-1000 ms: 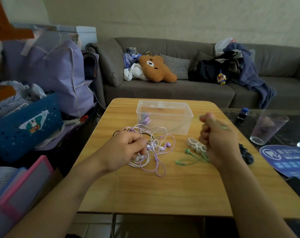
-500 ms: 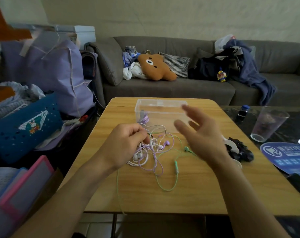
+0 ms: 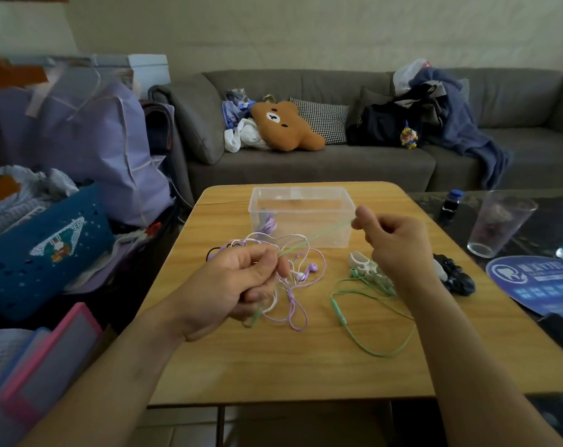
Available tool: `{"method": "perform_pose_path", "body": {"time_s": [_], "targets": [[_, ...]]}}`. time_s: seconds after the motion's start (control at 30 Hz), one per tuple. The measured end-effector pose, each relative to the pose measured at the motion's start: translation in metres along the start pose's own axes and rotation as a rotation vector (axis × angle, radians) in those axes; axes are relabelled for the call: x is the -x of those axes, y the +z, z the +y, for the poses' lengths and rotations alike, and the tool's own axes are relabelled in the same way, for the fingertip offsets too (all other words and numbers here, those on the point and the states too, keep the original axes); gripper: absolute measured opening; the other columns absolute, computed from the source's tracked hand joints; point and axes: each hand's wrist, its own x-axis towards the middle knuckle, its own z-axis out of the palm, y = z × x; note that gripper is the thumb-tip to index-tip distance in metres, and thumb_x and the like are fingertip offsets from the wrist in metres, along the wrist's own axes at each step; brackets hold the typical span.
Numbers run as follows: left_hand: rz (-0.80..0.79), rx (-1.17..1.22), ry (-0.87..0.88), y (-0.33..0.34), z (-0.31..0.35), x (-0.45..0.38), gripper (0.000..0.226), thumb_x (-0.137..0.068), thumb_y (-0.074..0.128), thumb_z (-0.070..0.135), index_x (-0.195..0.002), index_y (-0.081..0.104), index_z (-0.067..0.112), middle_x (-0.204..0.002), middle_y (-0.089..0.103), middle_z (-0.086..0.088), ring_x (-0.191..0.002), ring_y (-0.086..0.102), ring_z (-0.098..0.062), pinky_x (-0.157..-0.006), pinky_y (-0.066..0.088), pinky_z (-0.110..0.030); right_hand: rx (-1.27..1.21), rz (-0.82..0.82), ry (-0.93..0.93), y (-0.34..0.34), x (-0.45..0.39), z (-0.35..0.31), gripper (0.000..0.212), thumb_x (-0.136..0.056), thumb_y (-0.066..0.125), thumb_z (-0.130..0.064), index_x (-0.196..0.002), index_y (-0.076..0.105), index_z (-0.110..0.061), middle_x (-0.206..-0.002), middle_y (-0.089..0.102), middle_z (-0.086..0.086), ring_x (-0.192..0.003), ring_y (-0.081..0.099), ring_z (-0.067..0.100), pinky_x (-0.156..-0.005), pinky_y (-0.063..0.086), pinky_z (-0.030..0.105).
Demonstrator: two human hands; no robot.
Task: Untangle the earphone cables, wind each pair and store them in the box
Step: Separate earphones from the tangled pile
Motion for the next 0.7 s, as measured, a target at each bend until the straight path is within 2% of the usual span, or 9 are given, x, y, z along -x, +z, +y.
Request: {"method": "perform_pose_path", "body": {"time_s": [0.07,0.13,0.23,0.33,0.4,0.53,0.63,0.7], "targets": [[-0.040,0.045,-0.016,-0.004,0.000,0.002,0.025,-0.096,0.051,0.031,-0.081,0.059,0.013,-0.054,0.034,0.000,-0.040,0.023,-0.009,-0.039,0.018,-0.019,0.037,0.027,0.016,0.003,0.001,0.002,0.033,-0.096,0.058,-0.044,-0.079,0.074,-0.021,-0.060,0.056,0.005,-0.045,0.039,0.006,-0.045,0.035,0.021],[-0.097,0.097,-0.045,-0.009,0.001,0.005,0.024,-0.092,0.050,0.027,-0.075,0.058,0.013,-0.055,0.034,-0.002,-0.041,0.024,-0.011,-0.040,0.018,-0.021,0.050,0.131,0.034,0.006,0.001,0.003,0.032,-0.097,0.058,-0.043,-0.081,0.074,-0.021,-0.066,0.063,0.013,-0.051,0.044,0.013,-0.050,0.040,0.028],[-0.121,0.179,-0.017,-0.018,0.003,0.009,0.020,-0.089,0.051,0.022,-0.074,0.056,0.011,-0.056,0.035,-0.004,-0.041,0.029,-0.013,-0.042,0.023,-0.023,0.110,0.229,0.026,0.005,0.000,0.004,0.032,-0.097,0.059,-0.040,-0.082,0.075,-0.017,-0.064,0.064,0.006,-0.052,0.050,0.016,-0.053,0.044,0.028],[-0.127,0.373,0.084,-0.024,0.006,0.010,0.012,-0.086,0.063,0.020,-0.081,0.059,0.010,-0.060,0.043,-0.004,-0.045,0.040,-0.016,-0.044,0.028,-0.025,0.235,0.149,0.057,0.005,0.000,0.007,0.031,-0.097,0.060,-0.038,-0.082,0.075,-0.015,-0.063,0.065,0.001,-0.051,0.051,0.013,-0.050,0.042,0.026],[-0.018,0.495,0.141,-0.027,0.009,0.011,0.015,-0.085,0.063,0.025,-0.080,0.062,0.010,-0.061,0.046,-0.002,-0.048,0.046,-0.016,-0.044,0.032,-0.025,0.308,0.066,0.078,0.006,0.000,0.008,0.031,-0.096,0.062,-0.038,-0.082,0.075,-0.014,-0.061,0.065,0.002,-0.048,0.047,0.013,-0.047,0.037,0.025],[0.350,0.516,0.185,-0.026,0.016,0.008,0.032,-0.088,0.052,0.031,-0.064,0.067,0.017,-0.058,0.050,0.002,-0.047,0.053,-0.014,-0.039,0.036,-0.021,0.407,-0.117,0.086,0.005,-0.001,0.006,0.032,-0.093,0.066,-0.041,-0.080,0.077,-0.014,-0.064,0.068,0.005,-0.049,0.049,0.013,-0.049,0.039,0.026],[0.477,0.606,0.226,-0.031,0.018,0.007,0.033,-0.087,0.055,0.039,-0.061,0.065,0.021,-0.063,0.061,0.004,-0.052,0.061,-0.011,-0.038,0.035,-0.017,0.495,-0.244,0.043,0.008,0.001,0.000,0.031,-0.089,0.069,-0.042,-0.075,0.077,-0.015,-0.048,0.056,-0.004,-0.037,0.043,0.005,-0.042,0.031,0.019],[0.521,0.644,0.230,-0.035,0.020,0.009,0.034,-0.087,0.055,0.042,-0.061,0.063,0.022,-0.071,0.068,0.005,-0.056,0.065,-0.009,-0.038,0.034,-0.015,0.509,-0.289,-0.016,0.010,0.001,-0.003,0.030,-0.087,0.072,-0.042,-0.072,0.075,-0.016,-0.049,0.056,-0.004,-0.039,0.043,0.005,-0.045,0.034,0.019]]}}
